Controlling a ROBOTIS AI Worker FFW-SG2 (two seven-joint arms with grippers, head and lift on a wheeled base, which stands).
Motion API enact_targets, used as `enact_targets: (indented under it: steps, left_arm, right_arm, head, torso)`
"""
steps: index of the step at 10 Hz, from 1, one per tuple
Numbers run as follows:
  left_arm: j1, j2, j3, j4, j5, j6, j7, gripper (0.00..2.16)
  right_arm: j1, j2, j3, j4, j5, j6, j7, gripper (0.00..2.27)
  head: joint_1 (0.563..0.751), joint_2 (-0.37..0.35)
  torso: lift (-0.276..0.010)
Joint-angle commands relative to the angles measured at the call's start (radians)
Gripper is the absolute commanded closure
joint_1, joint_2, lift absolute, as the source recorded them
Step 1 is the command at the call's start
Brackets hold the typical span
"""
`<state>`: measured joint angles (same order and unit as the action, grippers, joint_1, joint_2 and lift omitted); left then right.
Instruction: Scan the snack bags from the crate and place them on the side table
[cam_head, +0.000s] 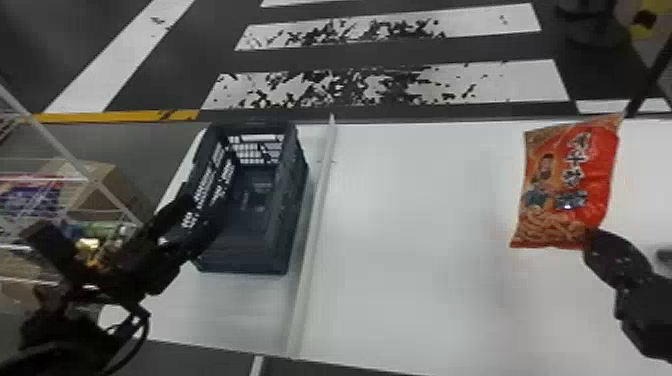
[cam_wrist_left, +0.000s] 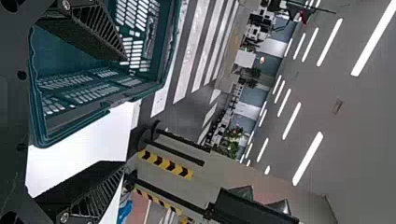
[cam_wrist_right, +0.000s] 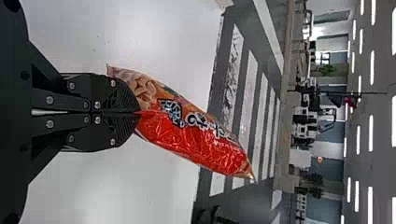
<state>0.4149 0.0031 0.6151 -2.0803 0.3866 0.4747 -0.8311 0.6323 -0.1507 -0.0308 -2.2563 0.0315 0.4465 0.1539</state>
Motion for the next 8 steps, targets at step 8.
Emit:
enact_targets:
  steps: [8]
  left_arm:
    - [0.045, -0.006, -0.048, -0.095, 0.002, 0.012, 0.098, 0.08]
  right_arm:
    - [-0.141, -0.288, 0.68, 0.173, 1.279, 0.627, -0.212, 2.24]
  head:
    - [0.695, 0.124]
  torso:
    - [-0.094]
